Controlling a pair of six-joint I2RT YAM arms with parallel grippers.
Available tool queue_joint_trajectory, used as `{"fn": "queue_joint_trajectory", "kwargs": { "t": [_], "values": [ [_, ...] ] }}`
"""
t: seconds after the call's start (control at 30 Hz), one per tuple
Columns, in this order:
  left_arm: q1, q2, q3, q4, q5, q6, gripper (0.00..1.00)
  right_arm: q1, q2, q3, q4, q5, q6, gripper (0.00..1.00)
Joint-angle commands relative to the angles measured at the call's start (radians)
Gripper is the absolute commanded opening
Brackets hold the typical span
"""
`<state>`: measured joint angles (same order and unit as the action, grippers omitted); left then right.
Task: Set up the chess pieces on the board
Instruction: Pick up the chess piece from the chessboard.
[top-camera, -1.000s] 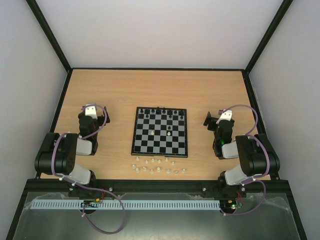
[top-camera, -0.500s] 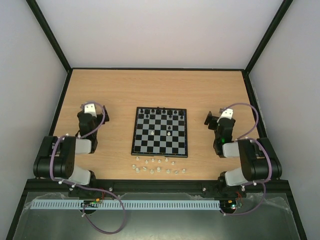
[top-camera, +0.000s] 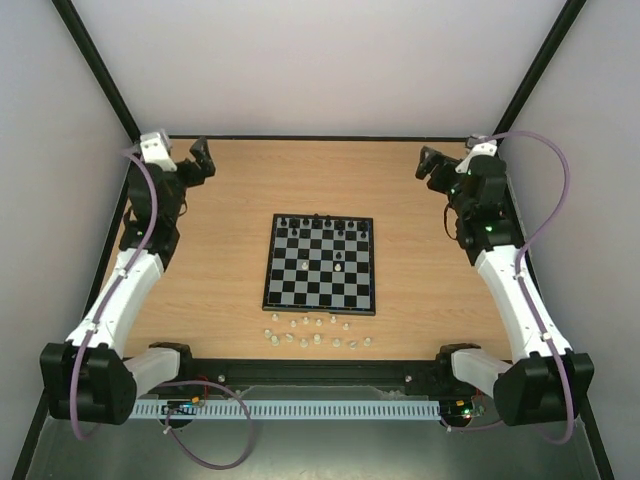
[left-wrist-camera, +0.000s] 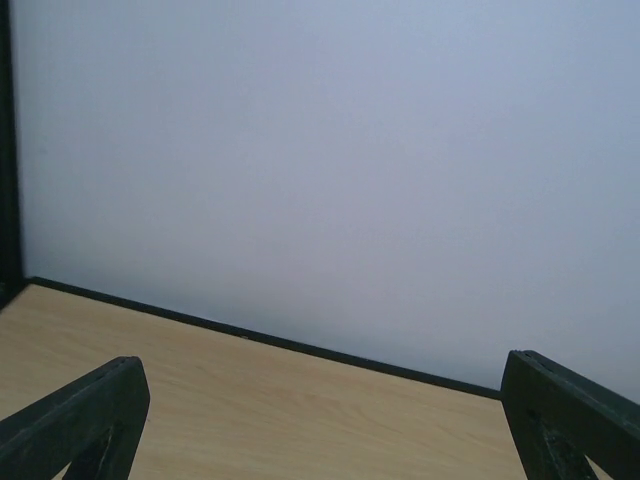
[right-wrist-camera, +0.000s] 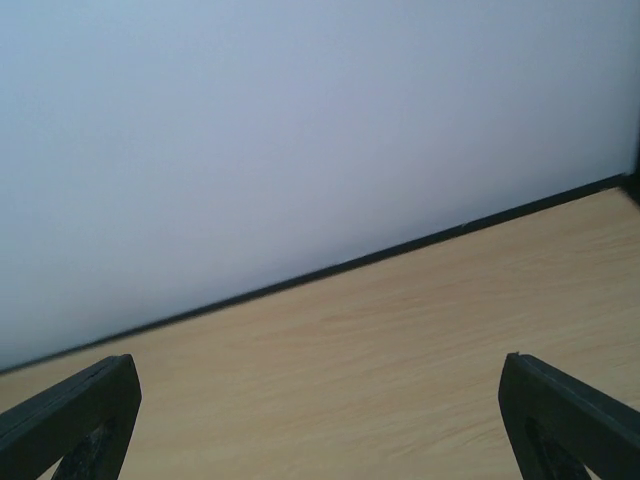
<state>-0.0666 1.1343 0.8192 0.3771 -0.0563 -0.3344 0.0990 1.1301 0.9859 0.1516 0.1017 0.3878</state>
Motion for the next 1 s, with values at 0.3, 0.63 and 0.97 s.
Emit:
{"fn": "queue_joint_trajectory", "kwargs": {
  "t": [0.3,0.63,0.97],
  "values": [
    [-0.127,-0.188,0.107,-0.531,0.486,-0.11,0.99,0.01,-0.213,-0.05,-0.462,-0.369,0.176,0.99],
    [-0.125,-0.237,-0.094,-0.389,0.715,-0.277,0.99,0.161,-0.297,-0.272,-0.4,-0.41,0.233,0.99],
    [-0.267,-0.344,-0.172,-0.56,0.448,-0.214,0.99,0.574,-0.207,-0.259,-0.461,-0.164,0.268,0.99]
  ]
}}
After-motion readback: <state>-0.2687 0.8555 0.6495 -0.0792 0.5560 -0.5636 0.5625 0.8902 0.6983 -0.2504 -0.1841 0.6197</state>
